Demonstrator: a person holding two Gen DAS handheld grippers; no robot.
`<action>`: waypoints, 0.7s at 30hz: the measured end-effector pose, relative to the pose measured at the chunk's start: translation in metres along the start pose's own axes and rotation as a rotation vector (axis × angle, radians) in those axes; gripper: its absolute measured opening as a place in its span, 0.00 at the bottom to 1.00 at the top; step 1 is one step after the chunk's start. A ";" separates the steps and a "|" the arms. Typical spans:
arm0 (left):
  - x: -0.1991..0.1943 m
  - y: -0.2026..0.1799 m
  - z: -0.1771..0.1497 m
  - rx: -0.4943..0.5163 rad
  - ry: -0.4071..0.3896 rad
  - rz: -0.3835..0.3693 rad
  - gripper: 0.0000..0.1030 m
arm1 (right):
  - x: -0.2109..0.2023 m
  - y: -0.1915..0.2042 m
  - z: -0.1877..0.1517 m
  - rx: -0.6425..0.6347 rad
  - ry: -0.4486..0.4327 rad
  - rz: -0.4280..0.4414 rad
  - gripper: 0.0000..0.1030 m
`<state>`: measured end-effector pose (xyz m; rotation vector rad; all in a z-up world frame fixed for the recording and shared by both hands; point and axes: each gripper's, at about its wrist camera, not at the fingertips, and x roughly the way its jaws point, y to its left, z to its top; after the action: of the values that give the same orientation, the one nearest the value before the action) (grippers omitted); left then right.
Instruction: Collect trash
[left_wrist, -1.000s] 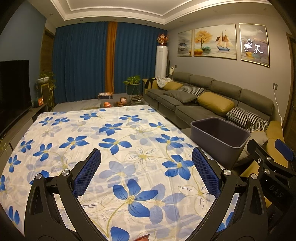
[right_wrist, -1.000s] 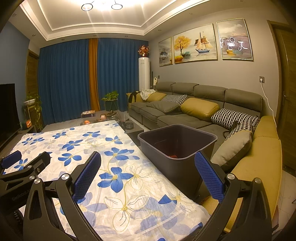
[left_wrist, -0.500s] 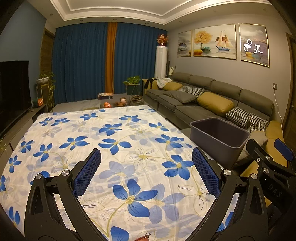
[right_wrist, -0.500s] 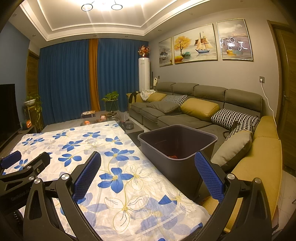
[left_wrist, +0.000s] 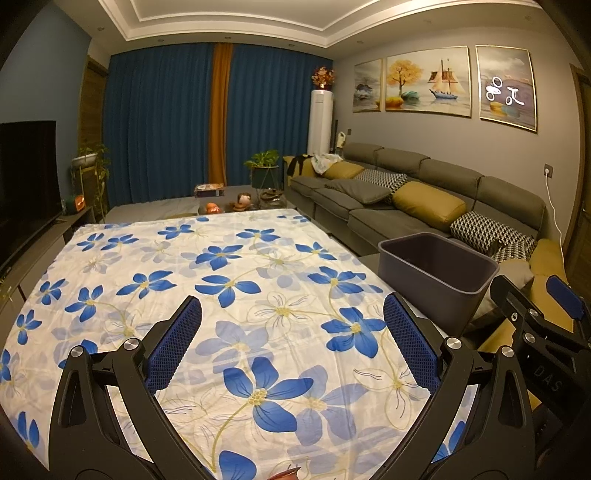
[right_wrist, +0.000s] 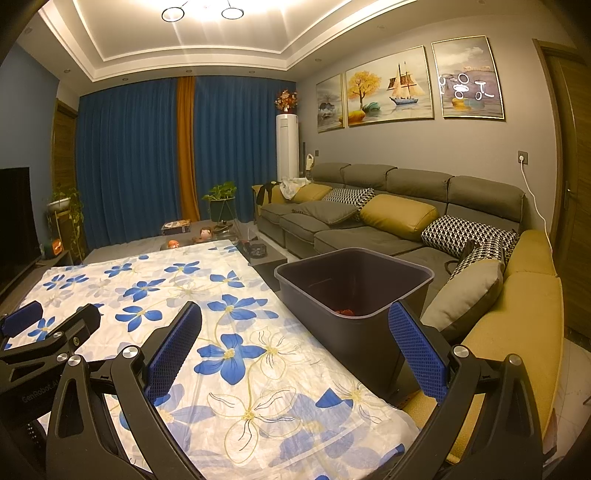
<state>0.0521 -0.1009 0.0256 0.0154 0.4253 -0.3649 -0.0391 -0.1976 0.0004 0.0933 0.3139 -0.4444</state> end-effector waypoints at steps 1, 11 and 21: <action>0.000 0.000 0.000 0.000 0.000 -0.001 0.94 | 0.000 0.000 0.000 0.001 0.000 -0.001 0.95; 0.000 -0.002 -0.001 -0.001 0.003 -0.003 0.94 | 0.000 -0.001 0.002 0.002 0.001 -0.001 0.95; 0.001 -0.001 -0.001 -0.001 0.004 -0.003 0.94 | 0.000 -0.001 0.002 0.002 0.000 -0.001 0.95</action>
<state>0.0517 -0.1024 0.0247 0.0147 0.4298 -0.3677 -0.0386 -0.1990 0.0024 0.0948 0.3138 -0.4461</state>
